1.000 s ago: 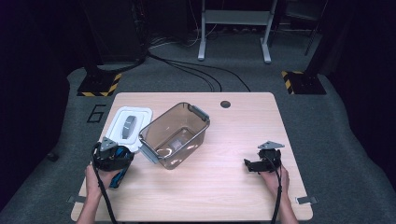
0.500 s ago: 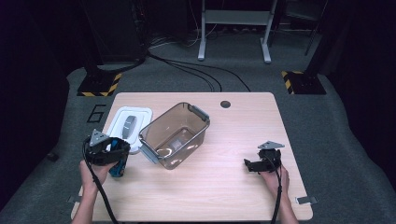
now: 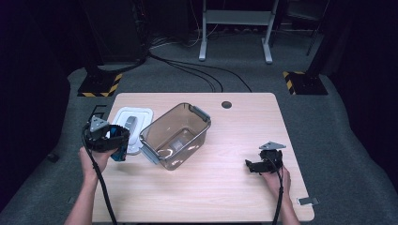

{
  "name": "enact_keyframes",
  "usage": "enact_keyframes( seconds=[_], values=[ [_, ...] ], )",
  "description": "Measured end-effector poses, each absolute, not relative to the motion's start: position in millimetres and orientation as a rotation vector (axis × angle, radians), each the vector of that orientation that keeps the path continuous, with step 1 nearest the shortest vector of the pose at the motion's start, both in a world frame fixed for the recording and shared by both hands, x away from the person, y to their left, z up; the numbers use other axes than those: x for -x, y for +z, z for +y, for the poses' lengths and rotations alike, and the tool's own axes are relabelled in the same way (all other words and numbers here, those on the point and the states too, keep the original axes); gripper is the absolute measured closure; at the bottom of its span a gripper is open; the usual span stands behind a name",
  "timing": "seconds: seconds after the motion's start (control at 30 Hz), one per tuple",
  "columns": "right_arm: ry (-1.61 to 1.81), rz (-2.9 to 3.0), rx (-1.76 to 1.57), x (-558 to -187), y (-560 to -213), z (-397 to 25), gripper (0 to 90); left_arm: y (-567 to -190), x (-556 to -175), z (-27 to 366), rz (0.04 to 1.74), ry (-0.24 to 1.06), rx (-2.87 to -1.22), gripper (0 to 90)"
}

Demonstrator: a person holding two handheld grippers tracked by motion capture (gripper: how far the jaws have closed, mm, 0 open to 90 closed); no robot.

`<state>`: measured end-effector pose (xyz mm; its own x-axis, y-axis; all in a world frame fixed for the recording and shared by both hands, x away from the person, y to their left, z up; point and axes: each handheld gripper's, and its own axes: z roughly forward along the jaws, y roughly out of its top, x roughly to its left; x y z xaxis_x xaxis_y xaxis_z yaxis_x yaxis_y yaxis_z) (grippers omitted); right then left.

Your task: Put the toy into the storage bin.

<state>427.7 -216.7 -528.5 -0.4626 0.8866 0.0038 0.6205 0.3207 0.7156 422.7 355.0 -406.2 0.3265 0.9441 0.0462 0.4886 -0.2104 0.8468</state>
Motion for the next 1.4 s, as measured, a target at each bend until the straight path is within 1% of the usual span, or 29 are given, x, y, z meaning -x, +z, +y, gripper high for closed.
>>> enact_keyframes(
  seconds=[0.6, 0.97, 1.4],
  values=[
    [0.931, 2.202, -1.339, -428, -528, -217, 1.0, -387, -449, 350, 1.270, 0.808, -1.813, 25.1],
    [0.931, 2.202, -1.338, -428, -528, -217, 1.0, -380, -468, 348, 1.297, 0.817, -1.813, 25.1],
    [0.931, 2.202, -1.338, -428, -528, -217, 1.0, -371, -492, 336, 1.291, 0.850, -1.810, 25.1]
  ],
)
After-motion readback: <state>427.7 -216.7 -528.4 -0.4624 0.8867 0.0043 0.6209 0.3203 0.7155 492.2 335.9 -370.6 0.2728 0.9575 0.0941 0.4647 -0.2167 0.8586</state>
